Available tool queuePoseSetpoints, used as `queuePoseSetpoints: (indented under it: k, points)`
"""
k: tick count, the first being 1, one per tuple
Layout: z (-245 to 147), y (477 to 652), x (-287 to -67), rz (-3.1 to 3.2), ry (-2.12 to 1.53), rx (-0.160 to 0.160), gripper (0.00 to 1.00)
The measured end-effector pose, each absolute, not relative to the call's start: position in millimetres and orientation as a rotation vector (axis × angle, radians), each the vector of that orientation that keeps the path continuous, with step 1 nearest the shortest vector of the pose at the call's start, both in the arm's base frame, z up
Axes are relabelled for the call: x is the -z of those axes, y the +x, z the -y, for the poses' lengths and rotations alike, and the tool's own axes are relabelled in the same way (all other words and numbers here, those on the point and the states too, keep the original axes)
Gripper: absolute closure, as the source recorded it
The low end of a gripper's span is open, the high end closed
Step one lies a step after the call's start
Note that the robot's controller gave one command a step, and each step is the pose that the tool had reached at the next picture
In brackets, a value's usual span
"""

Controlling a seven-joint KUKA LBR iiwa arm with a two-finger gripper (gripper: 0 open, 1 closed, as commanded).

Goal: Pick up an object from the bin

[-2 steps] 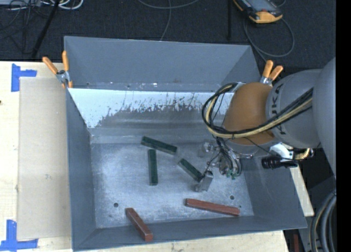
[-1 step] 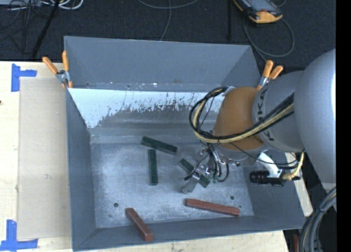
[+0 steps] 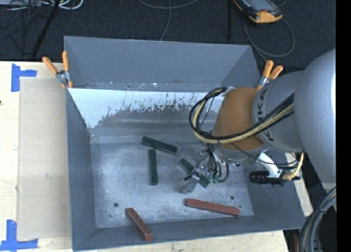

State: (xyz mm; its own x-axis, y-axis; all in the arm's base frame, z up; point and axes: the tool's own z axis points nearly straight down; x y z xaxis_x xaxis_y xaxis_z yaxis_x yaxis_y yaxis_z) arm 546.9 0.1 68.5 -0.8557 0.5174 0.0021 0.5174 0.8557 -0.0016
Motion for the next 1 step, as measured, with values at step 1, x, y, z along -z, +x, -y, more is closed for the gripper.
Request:
queuePoseSetpoints:
  k: [1]
  points:
    - [-0.3,546.8,-68.1,3.025,-0.839,-0.002,0.0]
